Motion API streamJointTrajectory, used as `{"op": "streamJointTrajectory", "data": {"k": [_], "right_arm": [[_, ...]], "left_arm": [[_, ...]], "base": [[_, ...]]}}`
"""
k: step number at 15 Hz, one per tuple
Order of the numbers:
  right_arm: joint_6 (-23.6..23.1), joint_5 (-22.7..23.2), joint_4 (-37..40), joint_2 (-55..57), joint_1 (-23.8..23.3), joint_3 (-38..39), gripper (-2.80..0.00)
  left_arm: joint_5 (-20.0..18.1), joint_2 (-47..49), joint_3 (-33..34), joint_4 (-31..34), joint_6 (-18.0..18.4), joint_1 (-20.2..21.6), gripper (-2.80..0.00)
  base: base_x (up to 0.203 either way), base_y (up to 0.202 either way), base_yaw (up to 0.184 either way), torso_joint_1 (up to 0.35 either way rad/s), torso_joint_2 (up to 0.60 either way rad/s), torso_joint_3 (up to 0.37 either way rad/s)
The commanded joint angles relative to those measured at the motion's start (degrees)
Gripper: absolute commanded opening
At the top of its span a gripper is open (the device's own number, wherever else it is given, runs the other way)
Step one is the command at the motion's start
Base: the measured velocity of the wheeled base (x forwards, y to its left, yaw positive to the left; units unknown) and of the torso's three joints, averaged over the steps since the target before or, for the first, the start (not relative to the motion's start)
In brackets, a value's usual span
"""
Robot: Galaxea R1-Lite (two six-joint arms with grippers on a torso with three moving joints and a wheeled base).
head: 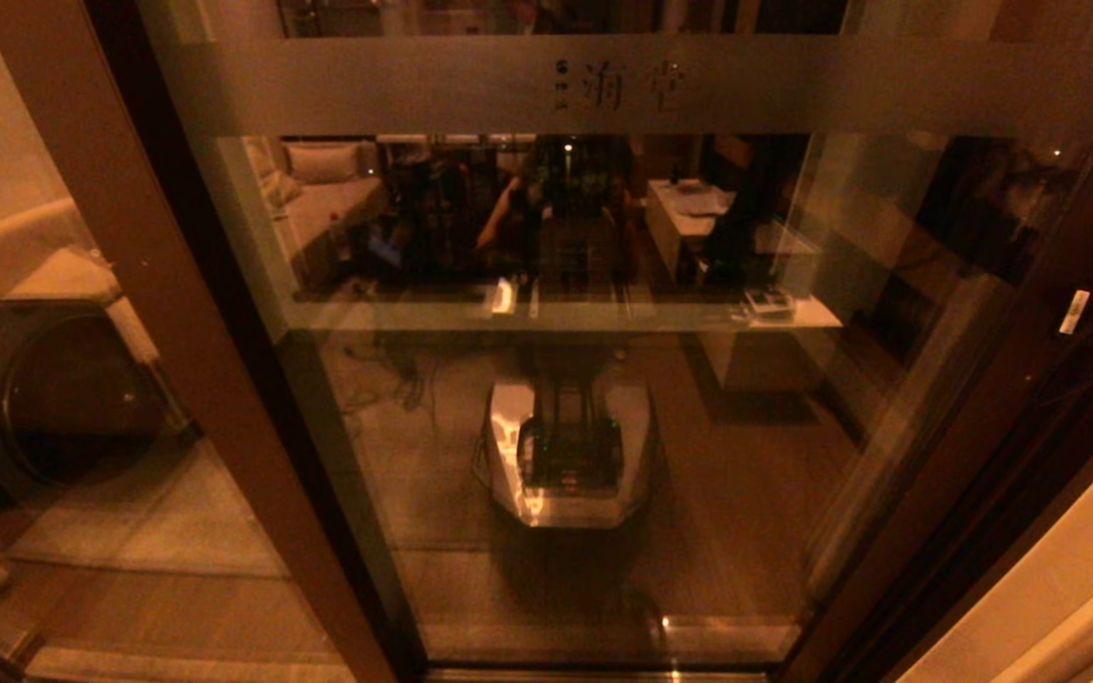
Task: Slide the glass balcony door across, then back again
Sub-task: Close the slid door
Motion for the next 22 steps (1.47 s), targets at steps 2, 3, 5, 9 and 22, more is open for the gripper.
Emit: {"op": "streamJointTrajectory", "data": {"k": [2, 3, 5, 9, 22], "right_arm": [[0.01, 0.45, 0.26, 0.11, -0.4, -0.15, -2.8], [0.02, 0.45, 0.26, 0.36, -0.81, -0.69, -2.8], [0.02, 0.52, 0.29, 1.4, -2.07, -2.16, -2.8], [0.02, 0.62, 0.26, 1.48, -2.64, -2.39, -2.8], [-0.15, 0.62, 0.26, 3.02, -3.97, -3.54, -2.8]], "left_arm": [[0.0, -0.01, 0.01, 0.03, 0.01, 0.0, -2.8], [0.02, -0.01, 0.01, 0.03, 0.01, -0.06, -2.8], [-0.01, -0.01, 0.01, 0.03, 0.01, 0.02, -2.8], [0.02, -0.01, 0.01, 0.03, 0.01, 0.02, -2.8], [0.01, -0.01, 0.01, 0.03, 0.01, 0.02, -2.8]], "base": [[0.0, 0.0, 0.0, 0.0, 0.0, 0.0], [0.0, 0.0, 0.0, 0.0, 0.0, 0.0], [0.0, 0.0, 0.0, 0.0, 0.0, 0.0], [0.0, 0.0, 0.0, 0.0, 0.0, 0.0], [0.0, 0.0, 0.0, 0.0, 0.0, 0.0]]}}
